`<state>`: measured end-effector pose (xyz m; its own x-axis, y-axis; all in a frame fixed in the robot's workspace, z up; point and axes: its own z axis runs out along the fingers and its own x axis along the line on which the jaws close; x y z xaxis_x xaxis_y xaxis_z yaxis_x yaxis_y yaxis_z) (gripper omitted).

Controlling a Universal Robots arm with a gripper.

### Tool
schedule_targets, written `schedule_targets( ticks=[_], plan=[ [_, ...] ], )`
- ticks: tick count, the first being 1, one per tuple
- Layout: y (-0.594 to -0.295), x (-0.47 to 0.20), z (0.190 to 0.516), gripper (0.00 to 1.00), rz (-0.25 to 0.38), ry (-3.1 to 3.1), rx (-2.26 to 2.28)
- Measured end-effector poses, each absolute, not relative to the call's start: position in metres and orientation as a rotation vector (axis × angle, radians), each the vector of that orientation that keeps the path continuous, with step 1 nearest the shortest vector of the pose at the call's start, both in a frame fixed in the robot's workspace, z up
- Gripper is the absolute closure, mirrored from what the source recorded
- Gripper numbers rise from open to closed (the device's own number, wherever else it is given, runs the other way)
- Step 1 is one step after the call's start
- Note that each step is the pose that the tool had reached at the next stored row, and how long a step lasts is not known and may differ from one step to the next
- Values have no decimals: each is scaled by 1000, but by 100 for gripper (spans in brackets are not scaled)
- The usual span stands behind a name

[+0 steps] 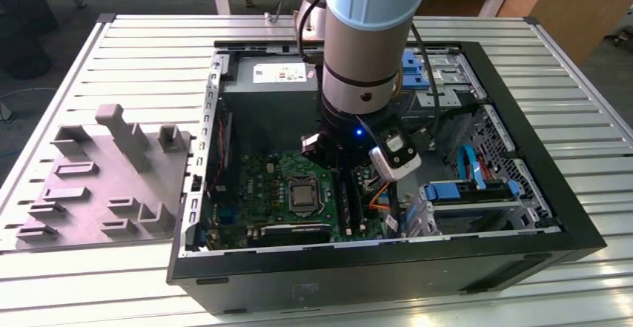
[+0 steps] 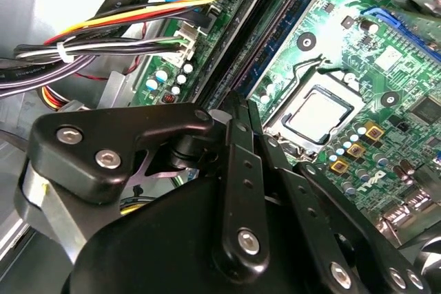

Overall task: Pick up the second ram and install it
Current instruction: 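Insert the second ram into the second slot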

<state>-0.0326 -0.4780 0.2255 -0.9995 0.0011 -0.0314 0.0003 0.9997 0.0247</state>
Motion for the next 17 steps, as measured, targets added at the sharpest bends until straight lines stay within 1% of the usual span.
schedule_targets(
  ticks=[17],
  plan=[
    [-478,-34,228,89,40,3108,1]
  ],
)
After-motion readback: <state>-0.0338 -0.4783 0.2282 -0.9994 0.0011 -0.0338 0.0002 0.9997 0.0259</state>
